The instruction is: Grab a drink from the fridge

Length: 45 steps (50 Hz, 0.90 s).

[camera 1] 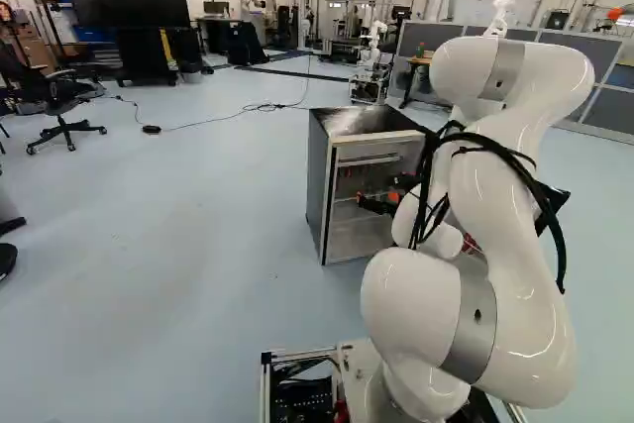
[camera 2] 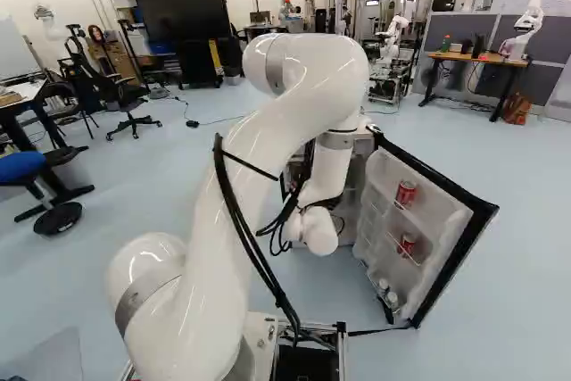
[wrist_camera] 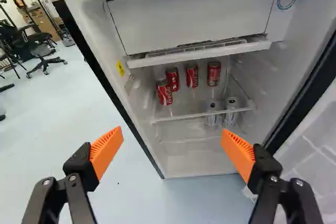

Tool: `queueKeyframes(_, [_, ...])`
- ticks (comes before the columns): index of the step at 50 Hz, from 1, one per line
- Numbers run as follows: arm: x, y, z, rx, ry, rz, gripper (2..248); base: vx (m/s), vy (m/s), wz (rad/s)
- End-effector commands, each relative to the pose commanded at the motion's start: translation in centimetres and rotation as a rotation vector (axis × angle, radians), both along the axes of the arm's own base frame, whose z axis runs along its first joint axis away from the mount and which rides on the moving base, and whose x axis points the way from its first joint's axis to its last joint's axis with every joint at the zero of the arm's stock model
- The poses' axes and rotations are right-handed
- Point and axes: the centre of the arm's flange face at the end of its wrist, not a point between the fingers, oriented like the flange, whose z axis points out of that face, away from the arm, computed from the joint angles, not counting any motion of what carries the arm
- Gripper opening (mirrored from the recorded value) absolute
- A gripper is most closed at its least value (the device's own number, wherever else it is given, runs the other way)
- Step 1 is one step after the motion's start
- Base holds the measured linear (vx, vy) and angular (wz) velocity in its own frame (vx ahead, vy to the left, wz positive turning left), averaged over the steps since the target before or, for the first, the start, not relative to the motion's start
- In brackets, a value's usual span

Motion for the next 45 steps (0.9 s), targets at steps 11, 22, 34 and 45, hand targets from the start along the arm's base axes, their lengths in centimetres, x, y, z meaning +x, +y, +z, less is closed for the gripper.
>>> queueKeyframes(11, [1.0, -0.7, -1.6, 0.006, -0.011, 0.027, 247, 0.0, 0.0, 0.0])
queueKeyframes(22, [2.1, -1.4, -3.3, 0.01, -0.025, 0.057, 247, 0.0, 0.0, 0.0])
queueKeyframes(34, [3.4, -2.3, -5.2, 0.012, -0.046, 0.093, 247, 0.0, 0.0, 0.0])
queueKeyframes(45, [4.9, -3.2, -7.0, 0.009, -0.069, 0.127, 247, 0.0, 0.0, 0.0])
